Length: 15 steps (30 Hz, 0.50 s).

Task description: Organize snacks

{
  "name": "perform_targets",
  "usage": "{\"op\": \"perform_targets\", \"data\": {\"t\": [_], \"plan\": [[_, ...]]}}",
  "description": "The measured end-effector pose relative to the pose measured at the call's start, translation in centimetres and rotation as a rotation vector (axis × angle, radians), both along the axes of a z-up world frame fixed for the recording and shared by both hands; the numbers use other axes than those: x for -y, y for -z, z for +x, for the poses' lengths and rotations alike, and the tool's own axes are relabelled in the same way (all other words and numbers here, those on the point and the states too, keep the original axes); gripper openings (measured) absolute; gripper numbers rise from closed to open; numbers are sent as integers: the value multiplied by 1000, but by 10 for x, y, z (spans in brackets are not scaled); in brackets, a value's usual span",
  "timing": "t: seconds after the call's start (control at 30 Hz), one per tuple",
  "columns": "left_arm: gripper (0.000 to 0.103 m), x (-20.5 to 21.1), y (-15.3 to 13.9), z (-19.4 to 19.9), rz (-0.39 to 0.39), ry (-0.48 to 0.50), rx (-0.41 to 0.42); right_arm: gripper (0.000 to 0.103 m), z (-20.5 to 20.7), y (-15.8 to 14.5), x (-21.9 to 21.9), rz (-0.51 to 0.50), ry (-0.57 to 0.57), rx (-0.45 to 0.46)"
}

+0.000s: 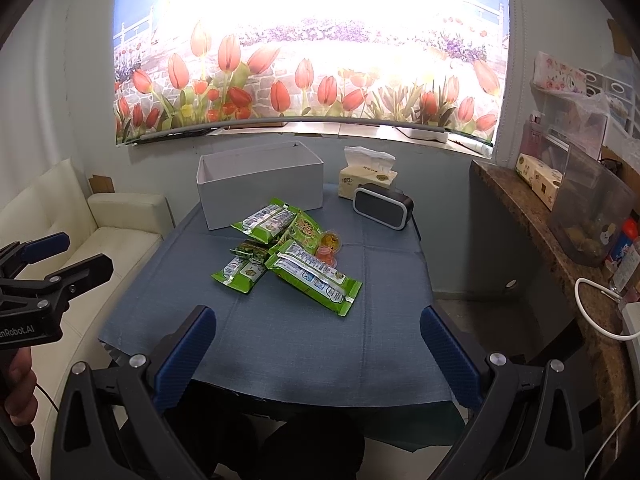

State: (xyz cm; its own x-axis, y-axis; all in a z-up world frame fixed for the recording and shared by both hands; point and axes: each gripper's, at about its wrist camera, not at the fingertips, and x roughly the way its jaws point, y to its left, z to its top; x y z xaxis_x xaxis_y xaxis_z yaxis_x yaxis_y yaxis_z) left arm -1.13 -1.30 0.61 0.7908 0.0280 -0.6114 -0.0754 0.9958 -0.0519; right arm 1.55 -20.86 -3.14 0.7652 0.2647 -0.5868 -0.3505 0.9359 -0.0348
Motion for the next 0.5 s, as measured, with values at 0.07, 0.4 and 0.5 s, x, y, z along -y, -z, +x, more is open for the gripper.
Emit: {"op": "perform_targets", "data": {"t": [0.07, 0.4, 0.5], "plan": [[103, -1, 0, 0, 3, 0, 0, 103, 0, 0, 0, 0, -2, -1], [103, -3, 1, 4, -5, 1, -4, 103, 1, 3, -1, -7, -19, -7], [103, -3, 1, 4, -6, -1, -4, 103, 2, 5, -2, -4, -28, -8]]}}
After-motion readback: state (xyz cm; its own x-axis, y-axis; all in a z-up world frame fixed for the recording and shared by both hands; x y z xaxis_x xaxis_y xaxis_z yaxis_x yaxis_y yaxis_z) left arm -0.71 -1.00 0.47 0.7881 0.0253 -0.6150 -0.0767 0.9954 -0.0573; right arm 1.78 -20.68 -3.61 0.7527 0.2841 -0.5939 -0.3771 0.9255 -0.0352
